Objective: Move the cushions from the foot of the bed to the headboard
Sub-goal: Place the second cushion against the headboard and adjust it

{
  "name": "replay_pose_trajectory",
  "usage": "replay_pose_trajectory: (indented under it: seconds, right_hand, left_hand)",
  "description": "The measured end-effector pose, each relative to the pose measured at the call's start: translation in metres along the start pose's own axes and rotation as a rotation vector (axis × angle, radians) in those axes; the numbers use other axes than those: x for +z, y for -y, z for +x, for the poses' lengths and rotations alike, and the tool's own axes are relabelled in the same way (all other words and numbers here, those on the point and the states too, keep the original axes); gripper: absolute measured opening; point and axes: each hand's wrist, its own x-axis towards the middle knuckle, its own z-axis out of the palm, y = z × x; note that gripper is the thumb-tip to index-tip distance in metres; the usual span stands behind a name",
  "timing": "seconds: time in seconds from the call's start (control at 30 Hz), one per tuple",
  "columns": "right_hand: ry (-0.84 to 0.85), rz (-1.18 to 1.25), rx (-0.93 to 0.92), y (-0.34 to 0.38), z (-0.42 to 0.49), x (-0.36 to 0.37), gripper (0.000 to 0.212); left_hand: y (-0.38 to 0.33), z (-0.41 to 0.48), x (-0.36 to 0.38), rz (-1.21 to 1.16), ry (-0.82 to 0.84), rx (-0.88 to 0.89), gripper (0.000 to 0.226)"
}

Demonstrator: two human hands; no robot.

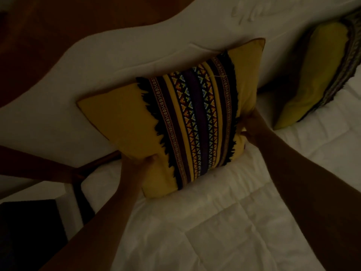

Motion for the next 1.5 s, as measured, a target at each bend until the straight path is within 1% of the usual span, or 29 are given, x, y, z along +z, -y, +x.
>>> replay_pose_trajectory:
  seconds: [0.07,0.13,0.2,0.27,0.33,0.47,0.5,0.57,0.6,0.73,0.8,0.87,0.97,1.07,1.13,1.2,1.23,1.27,1.33,1.37,1.4,1.43,1.5]
  right_hand:
    - [-0.002,-0.005,0.025,-0.015,0.008,0.003,0.091]
    - [-0.011,-0.015,0.058,-0.028,0.014,0.004,0.09]
    - [-0.016,-0.037,0.065,-0.035,0.022,0.002,0.088]
    - [-0.032,-0.056,0.049,-0.038,0.03,0.004,0.08]
    - [-0.063,-0.098,0.029,-0.039,0.034,0.007,0.072]
    - [-0.133,-0.158,-0.02,-0.046,0.035,0.005,0.061]
    - [-0.152,-0.19,-0.037,-0.048,0.032,0.005,0.059]
    - [-0.203,-0.232,-0.06,-0.054,0.023,0.004,0.059]
    - [-0.217,-0.248,-0.068,-0.059,0.015,0.004,0.061]
    - [-0.187,-0.417,-0.033,-0.071,-0.024,0.009,0.077]
    - [-0.166,-0.48,-0.015,-0.071,-0.05,0.013,0.076]
    - [-0.124,-0.549,-0.003,-0.065,-0.079,0.018,0.072]
    - [0.023,-0.689,-0.021,-0.045,-0.125,0.023,0.07]
    - [0.108,-0.807,-0.096,-0.016,-0.177,0.026,0.067]
    - [0.124,-0.83,-0.144,0.002,-0.215,0.028,0.063]
    - [0.124,-0.857,-0.215,0.016,-0.251,0.03,0.062]
    - [0.13,-0.874,-0.254,0.022,-0.269,0.032,0.062]
    - [0.134,-0.89,-0.285,0.027,-0.288,0.032,0.062]
    - [0.125,-0.897,-0.333,0.035,-0.321,0.031,0.063]
    - [0.119,-0.886,-0.347,0.036,-0.338,0.03,0.063]
    - [0.112,-0.879,-0.359,0.038,-0.353,0.028,0.063]
    - [0.11,-0.88,-0.368,0.039,-0.37,0.026,0.064]
    - [0.119,-0.879,-0.367,0.038,-0.401,0.023,0.065]
  left_hand:
    - [0.01,0.011,0.005,0.028,0.011,0.013,0.076]
    - [0.022,0.019,0.008,0.051,0.03,0.008,0.07]
    - [0.031,0.028,0.011,0.04,0.059,-0.041,0.07]
    - [0.035,0.033,0.011,0.044,0.051,-0.086,0.079]
    - [0.035,0.035,0.01,0.079,0.046,-0.09,0.09]
    - [0.031,0.034,0.007,0.109,0.087,-0.099,0.097]
    - [0.029,0.034,0.005,0.112,0.1,-0.116,0.102]
    - [0.022,0.031,0.0,0.132,0.135,-0.131,0.117]
    - [0.018,0.029,-0.002,0.16,0.153,-0.121,0.119]
    - [0.004,0.013,-0.015,0.253,0.217,-0.089,0.106]
    - [-0.005,-0.001,-0.025,0.284,0.255,-0.11,0.096]
    - [-0.016,-0.017,-0.035,0.34,0.28,-0.098,0.079]
    - [-0.038,-0.047,-0.055,0.468,0.342,-0.03,0.065]
    - [-0.066,-0.08,-0.079,0.581,0.381,0.016,0.062]
    - [-0.087,-0.105,-0.095,0.64,0.409,0.043,0.069]
    - [-0.108,-0.133,-0.11,0.705,0.424,0.127,0.077]
    - [-0.12,-0.148,-0.118,0.728,0.438,0.183,0.075]
    - [-0.131,-0.163,-0.126,0.719,0.461,0.243,0.067]
    - [-0.15,-0.192,-0.14,0.663,0.499,0.356,0.037]
    - [-0.158,-0.206,-0.146,0.656,0.513,0.381,0.027]
    - [-0.166,-0.221,-0.152,0.667,0.511,0.388,0.023]
    - [-0.173,-0.236,-0.157,0.695,0.504,0.399,0.025]
    - [-0.182,-0.264,-0.164,0.772,0.491,0.432,0.037]
